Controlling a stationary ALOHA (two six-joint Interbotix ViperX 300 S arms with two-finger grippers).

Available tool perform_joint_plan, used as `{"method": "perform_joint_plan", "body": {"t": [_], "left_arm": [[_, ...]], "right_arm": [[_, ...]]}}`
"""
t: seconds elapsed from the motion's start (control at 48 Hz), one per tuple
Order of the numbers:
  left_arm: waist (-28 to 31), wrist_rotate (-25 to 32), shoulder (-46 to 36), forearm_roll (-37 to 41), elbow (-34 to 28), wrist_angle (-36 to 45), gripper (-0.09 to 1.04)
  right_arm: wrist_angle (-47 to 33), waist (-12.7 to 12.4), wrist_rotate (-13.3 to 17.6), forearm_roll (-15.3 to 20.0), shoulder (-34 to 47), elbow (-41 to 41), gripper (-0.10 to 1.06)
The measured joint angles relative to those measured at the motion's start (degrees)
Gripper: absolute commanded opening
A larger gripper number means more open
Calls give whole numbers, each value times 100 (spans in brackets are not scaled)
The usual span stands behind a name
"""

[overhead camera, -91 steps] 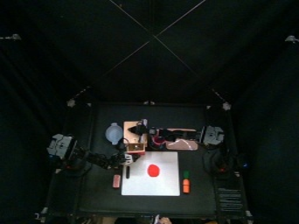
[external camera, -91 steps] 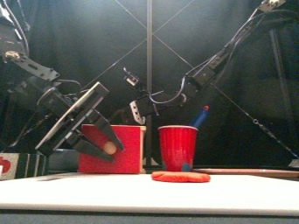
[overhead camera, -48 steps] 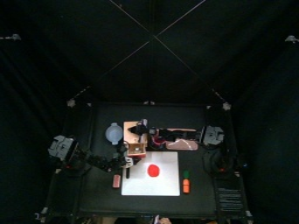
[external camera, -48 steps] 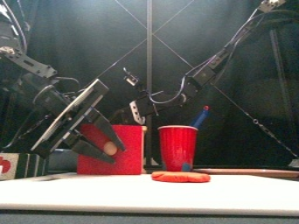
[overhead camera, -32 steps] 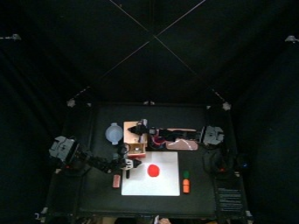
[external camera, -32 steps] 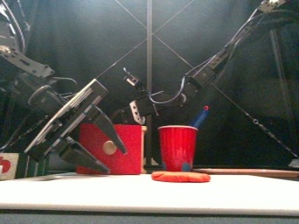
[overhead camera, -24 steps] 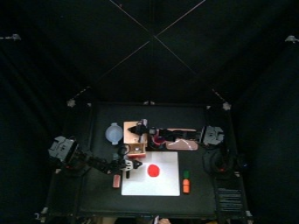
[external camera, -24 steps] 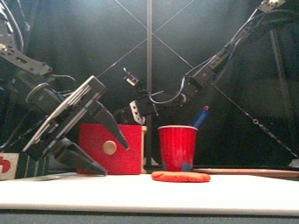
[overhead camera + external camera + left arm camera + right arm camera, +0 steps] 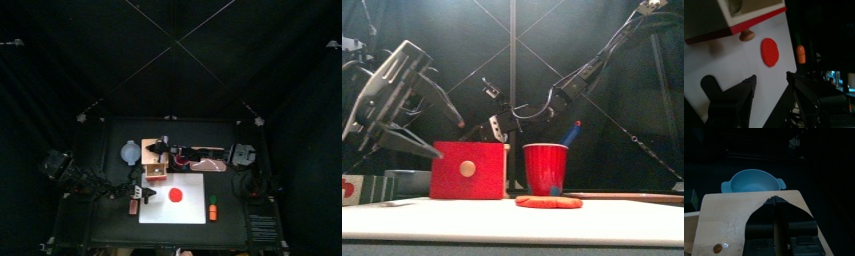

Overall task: Get the cutter from the drawer then cut the dough then place the extra dough in the bowl
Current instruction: Place the cutter on the board

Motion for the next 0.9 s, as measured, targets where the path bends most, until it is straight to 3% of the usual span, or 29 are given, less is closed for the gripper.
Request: {"method": "perform_joint_plan", "body": {"t": [0.271,0.458,0.646,0.896], "left_arm": [[396,431,-536,2268,158,-598,84],[914,923,-782,3744,185,-1037,70],[1389,1485,-1160,4078,448,-1125,54],[1995,2584,-2074,4192,782,-1248,50]], "right_arm": [[211,264,44,-9,-149,62,-5],[448,598,26,-9,-519,158,-5],[888,1011,26,264,-1204,483,-5],[2232,1397,18,527,-1872,914,3]]}}
